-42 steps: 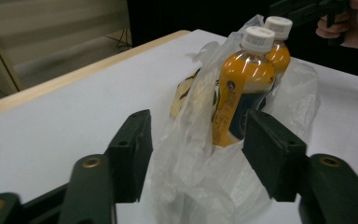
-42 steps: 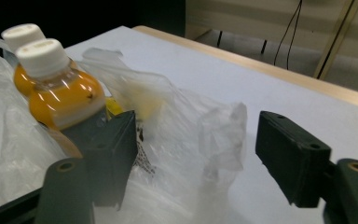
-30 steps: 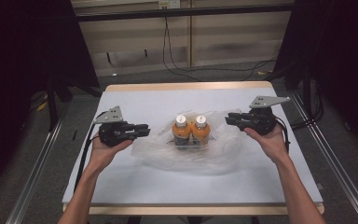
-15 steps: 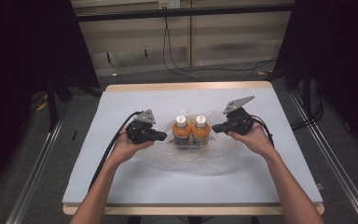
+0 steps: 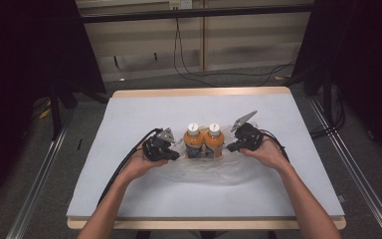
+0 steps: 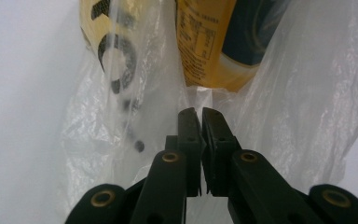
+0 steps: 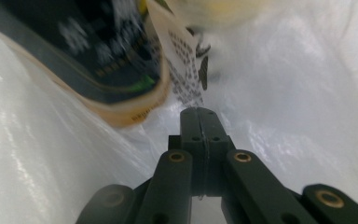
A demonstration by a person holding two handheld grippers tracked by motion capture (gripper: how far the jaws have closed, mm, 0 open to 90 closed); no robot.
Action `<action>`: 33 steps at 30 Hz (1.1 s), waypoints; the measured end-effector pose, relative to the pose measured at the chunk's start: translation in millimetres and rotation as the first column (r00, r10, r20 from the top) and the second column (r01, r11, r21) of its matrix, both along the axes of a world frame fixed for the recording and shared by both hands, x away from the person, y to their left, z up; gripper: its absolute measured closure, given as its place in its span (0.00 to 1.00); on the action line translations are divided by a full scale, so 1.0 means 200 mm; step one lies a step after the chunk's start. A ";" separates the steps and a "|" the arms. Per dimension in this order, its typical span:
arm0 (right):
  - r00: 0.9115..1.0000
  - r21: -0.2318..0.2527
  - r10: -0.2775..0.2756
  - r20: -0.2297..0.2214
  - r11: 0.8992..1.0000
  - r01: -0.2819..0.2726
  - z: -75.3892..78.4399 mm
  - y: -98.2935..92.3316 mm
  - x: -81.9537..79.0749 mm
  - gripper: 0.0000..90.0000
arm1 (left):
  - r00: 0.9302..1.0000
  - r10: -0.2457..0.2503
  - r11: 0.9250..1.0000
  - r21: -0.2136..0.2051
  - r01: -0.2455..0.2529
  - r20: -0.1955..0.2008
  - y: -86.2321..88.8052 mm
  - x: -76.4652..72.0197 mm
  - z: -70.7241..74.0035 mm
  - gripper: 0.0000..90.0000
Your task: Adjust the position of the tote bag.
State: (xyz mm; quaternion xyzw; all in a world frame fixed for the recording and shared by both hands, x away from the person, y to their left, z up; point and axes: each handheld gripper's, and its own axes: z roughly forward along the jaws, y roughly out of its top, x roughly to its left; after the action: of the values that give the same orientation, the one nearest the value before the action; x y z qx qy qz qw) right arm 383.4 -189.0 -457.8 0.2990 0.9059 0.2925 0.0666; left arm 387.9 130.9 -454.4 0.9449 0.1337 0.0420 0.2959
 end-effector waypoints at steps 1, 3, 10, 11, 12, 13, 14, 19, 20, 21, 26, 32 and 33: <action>1.000 -0.015 0.004 -0.006 1.000 -0.004 -0.02 0.00 0.00 1.00 | 1.000 0.001 1.000 0.015 -0.001 0.007 -0.01 0.00 -0.01 0.96; 1.000 -0.037 0.005 -0.018 0.999 -0.005 -0.04 0.01 0.00 1.00 | 1.000 -0.003 0.998 0.060 0.002 0.018 -0.01 0.00 -0.02 0.96; 1.000 -0.129 0.015 0.017 0.992 -0.012 -0.03 0.01 -0.01 1.00 | 0.999 0.002 0.994 0.113 -0.007 0.045 0.02 0.01 -0.03 0.99; 1.000 -0.168 0.011 0.029 0.986 -0.006 -0.02 0.01 -0.02 1.00 | 0.999 -0.001 0.992 0.128 -0.006 0.053 0.02 0.01 -0.03 0.99; 0.999 -0.191 0.017 0.039 0.981 -0.009 -0.02 0.01 -0.02 1.00 | 0.998 0.008 0.990 0.141 -0.017 0.061 0.03 0.01 -0.02 0.99; 0.999 -0.222 0.018 0.041 0.975 -0.008 -0.01 0.01 -0.02 1.00 | 0.998 -0.002 0.988 0.155 -0.009 0.070 0.03 0.01 -0.02 0.99; 0.998 -0.236 0.023 0.052 0.972 -0.011 -0.01 0.01 -0.02 1.00 | 0.997 -0.001 0.985 0.170 -0.011 0.073 0.03 0.01 -0.02 1.00; 0.998 -0.275 0.020 0.060 0.961 -0.003 -0.01 -0.03 -0.02 1.00 | 0.996 0.010 0.980 0.195 -0.027 0.084 0.06 0.01 -0.02 1.00; 0.998 -0.283 0.008 0.057 0.959 0.008 0.00 -0.04 -0.02 1.00 | 0.996 0.005 0.979 0.201 -0.022 0.086 0.06 0.02 -0.01 1.00; 0.999 -0.289 -0.002 0.046 0.957 0.015 0.00 -0.05 -0.02 1.00 | 0.995 0.003 0.977 0.210 -0.024 0.097 0.07 0.02 -0.02 1.00; 0.997 -0.320 -0.027 0.066 0.946 0.047 -0.01 -0.13 -0.02 1.00 | 0.993 0.029 0.969 0.240 -0.055 0.111 0.12 0.04 -0.01 1.00; 0.998 -0.329 -0.035 0.057 0.943 0.052 0.00 -0.19 -0.03 1.00 | 0.992 0.033 0.967 0.245 -0.062 0.122 0.15 0.04 -0.02 1.00; 0.998 -0.330 -0.033 0.053 0.943 0.049 0.00 -0.19 -0.03 1.00 | 0.992 0.034 0.967 0.245 -0.062 0.119 0.16 0.05 -0.02 1.00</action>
State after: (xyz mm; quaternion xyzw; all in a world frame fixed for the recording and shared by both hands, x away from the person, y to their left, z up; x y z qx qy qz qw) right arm 377.3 -227.8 -457.8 0.2953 0.9340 0.1418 0.1428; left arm 397.1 162.2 -457.5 0.9670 0.1330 0.1195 0.1814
